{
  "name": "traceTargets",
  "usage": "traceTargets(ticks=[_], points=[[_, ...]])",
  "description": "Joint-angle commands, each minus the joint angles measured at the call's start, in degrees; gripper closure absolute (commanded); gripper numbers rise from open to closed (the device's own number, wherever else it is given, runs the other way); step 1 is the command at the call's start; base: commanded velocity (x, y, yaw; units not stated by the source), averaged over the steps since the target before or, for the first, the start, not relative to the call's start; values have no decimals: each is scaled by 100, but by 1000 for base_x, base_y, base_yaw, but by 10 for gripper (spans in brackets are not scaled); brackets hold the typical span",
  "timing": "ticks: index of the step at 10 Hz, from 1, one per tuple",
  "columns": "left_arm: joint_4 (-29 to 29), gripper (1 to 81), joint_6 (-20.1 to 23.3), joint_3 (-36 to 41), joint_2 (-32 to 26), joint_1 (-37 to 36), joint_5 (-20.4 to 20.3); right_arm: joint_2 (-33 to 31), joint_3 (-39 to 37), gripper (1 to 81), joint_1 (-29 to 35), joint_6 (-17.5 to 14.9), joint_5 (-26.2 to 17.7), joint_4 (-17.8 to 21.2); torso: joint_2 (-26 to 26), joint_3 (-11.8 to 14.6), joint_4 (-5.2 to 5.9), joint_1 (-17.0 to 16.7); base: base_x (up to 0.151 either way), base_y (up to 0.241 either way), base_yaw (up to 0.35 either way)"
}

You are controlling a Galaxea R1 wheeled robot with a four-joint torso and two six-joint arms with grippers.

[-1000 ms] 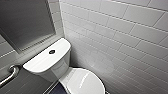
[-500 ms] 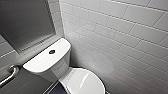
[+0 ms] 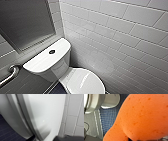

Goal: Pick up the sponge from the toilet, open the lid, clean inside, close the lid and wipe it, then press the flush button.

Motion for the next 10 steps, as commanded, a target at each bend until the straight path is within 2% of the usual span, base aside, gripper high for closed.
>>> traceTargets(ticks=[1, 3, 7, 10], points=[[16, 10, -35, 273, -208, -917, -440, -300, 38, 811, 20, 6, -141, -106, 0, 0, 0, 0, 0, 0, 0], [113, 10, -149, 634, -410, -935, -633, -283, 12, 811, 20, 14, -141, -97, 0, 0, 0, 0, 0, 0, 0], [227, 10, -264, 732, -428, -1014, -634, -213, -50, 811, 28, 5, -132, -114, 0, -2, 0, 2, 0, 0, 0], [630, 10, -544, 855, -428, -1084, -634, -186, -50, 811, 54, 5, -132, -114, 0, -5, 0, 2, 0, 0, 0]])
